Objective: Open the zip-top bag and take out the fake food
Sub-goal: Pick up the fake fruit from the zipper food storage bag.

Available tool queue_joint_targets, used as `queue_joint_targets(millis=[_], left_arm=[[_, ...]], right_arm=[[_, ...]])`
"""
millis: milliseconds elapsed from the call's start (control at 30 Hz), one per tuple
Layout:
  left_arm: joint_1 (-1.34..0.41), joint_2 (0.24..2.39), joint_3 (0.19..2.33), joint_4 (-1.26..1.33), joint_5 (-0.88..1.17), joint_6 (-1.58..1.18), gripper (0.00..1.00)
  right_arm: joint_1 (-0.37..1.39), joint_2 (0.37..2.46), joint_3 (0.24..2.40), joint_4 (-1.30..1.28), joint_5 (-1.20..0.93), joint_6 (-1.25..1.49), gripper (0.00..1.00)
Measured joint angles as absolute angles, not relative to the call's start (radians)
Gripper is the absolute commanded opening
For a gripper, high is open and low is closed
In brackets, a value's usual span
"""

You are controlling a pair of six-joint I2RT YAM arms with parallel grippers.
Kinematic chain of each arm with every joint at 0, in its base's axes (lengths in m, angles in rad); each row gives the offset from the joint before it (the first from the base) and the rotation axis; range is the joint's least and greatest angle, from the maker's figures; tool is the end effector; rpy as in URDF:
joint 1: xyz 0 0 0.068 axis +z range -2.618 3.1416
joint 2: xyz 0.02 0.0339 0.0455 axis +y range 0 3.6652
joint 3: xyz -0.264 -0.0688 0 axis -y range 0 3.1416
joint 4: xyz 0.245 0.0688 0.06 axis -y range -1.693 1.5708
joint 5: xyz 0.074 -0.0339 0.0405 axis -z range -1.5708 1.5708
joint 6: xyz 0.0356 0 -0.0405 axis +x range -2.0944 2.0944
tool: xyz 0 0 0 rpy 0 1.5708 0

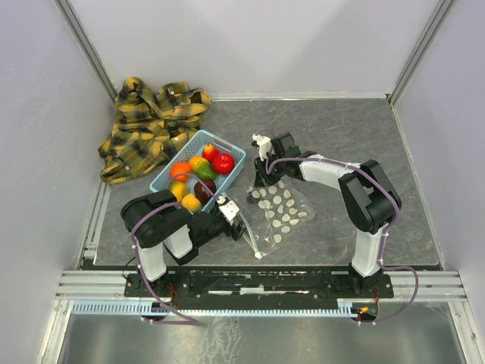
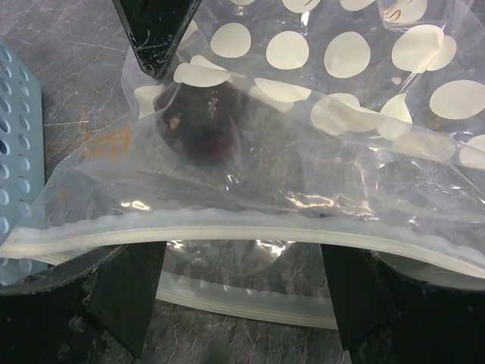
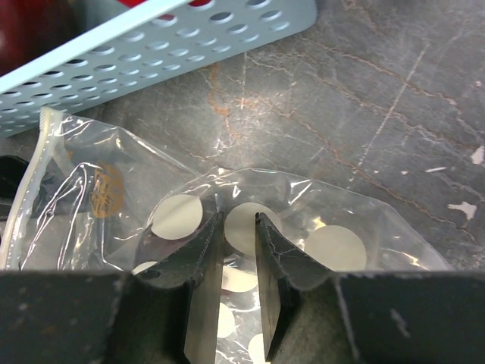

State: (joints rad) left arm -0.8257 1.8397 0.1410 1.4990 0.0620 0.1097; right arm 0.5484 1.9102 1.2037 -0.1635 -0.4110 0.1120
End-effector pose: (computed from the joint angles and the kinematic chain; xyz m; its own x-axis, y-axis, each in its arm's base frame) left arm 0.1514 -0.1674 0.0956 -0.0489 0.2141 -0.9756 0.7849 0.6123 0.0951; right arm 0.3356 0.2217 0.1675 -0.7261 -0.3235 -0.6067 -0.6205 0.6885 0.3755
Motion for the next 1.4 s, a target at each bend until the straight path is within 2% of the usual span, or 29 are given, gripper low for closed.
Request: queue_joint_targets(millis=[700, 1100, 1200, 1400], left_arm=[[-0.808, 1.847, 0.141, 1.514, 0.063, 0.078, 0.88], [-0.808, 1.847, 0.133, 1.52, 0.126, 0.078, 0.87], [-0.808, 1.847, 0.133, 1.52, 0.157, 0.079, 0.87], [-0.808, 1.847, 0.133, 1.52, 0.193, 0.079, 0.86]], right_arm=[[0.604, 1.905, 1.134, -0.135, -0.453, 0.089, 0.31], [0.604, 1.717, 1.023, -0.128, -0.416, 0.086, 0.34], [0.604, 1.679, 0.995, -0.129, -0.407, 0.07, 0.37], [0.604, 1.609, 0.955, -0.208, -0.398, -0.055, 0.5]])
